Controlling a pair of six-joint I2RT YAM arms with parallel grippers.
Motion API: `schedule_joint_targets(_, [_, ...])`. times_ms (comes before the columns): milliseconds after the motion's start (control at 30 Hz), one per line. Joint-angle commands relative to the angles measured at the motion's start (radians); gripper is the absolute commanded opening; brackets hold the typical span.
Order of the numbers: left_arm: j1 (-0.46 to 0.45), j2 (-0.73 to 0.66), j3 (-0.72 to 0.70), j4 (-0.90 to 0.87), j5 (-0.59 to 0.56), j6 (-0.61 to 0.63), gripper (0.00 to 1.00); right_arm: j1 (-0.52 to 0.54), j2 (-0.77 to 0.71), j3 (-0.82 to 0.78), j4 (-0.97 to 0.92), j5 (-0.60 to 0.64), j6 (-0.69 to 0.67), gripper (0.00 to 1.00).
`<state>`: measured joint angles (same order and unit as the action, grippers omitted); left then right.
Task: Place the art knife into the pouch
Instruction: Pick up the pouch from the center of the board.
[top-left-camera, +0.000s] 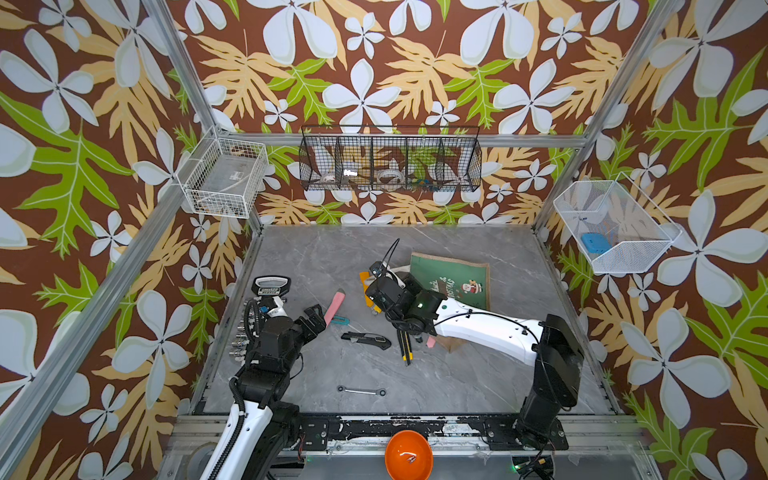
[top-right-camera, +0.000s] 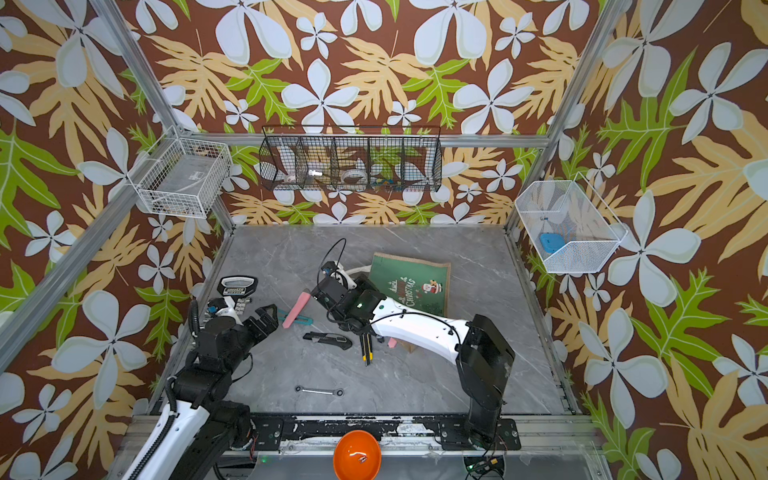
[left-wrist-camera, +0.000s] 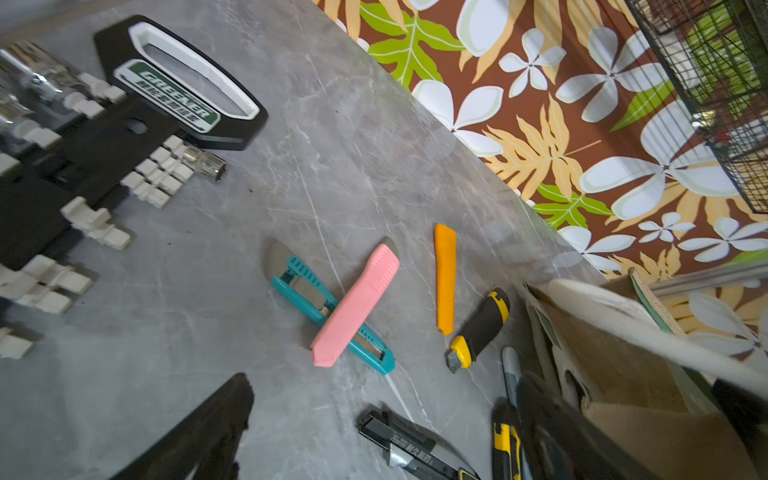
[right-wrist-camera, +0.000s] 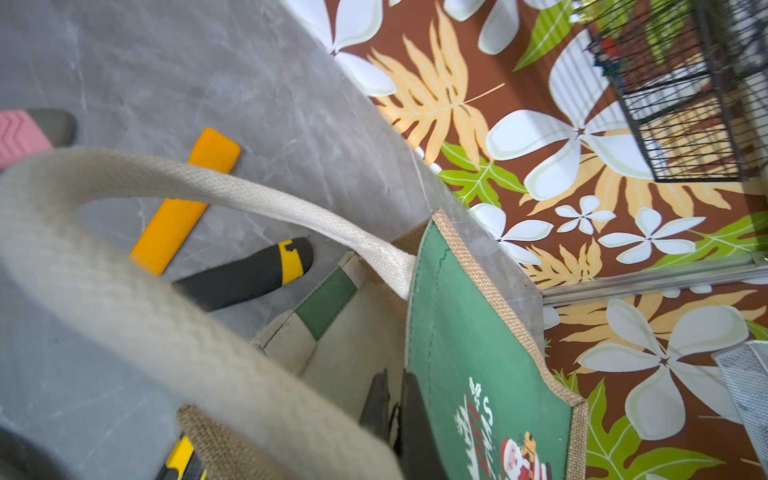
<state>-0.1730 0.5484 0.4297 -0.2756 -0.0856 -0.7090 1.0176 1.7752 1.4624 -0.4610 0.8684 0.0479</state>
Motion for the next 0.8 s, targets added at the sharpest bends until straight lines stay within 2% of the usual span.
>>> schedule_joint_targets(0, [-0.004, 0.033, 0.025, 0.072, 0.075, -0.012, 1.0, 0.002, -0.027, -0.003, 0.097, 0.059, -0.006, 0.0])
schedule_joint_targets(200, [-0.046, 0.167, 0.124, 0.122, 0.103, 0.011, 1.0, 0.002, -0.131, -0.104, 0.24, 0.071, -0.069, 0.0])
schedule_joint_targets(300, [-0.057, 0.249, 0.169, 0.179, 0.167, 0.004, 1.0, 0.002, -0.188, -0.174, 0.314, 0.064, -0.087, 0.0])
schedule_joint_targets(467, [-0.121, 0.378, 0.251, 0.259, 0.208, 0.0, 1.0, 0.002, -0.274, -0.273, 0.42, 0.035, -0.098, 0.0])
schedule_joint_targets(667, [-0.224, 0.545, 0.373, 0.272, 0.226, 0.029, 1.0, 0.002, -0.34, -0.345, 0.508, 0.016, -0.114, 0.0])
schedule_joint_targets(767, [-0.241, 0.616, 0.386, 0.323, 0.291, 0.012, 1.0, 0.002, -0.349, -0.341, 0.513, 0.016, -0.112, 0.0])
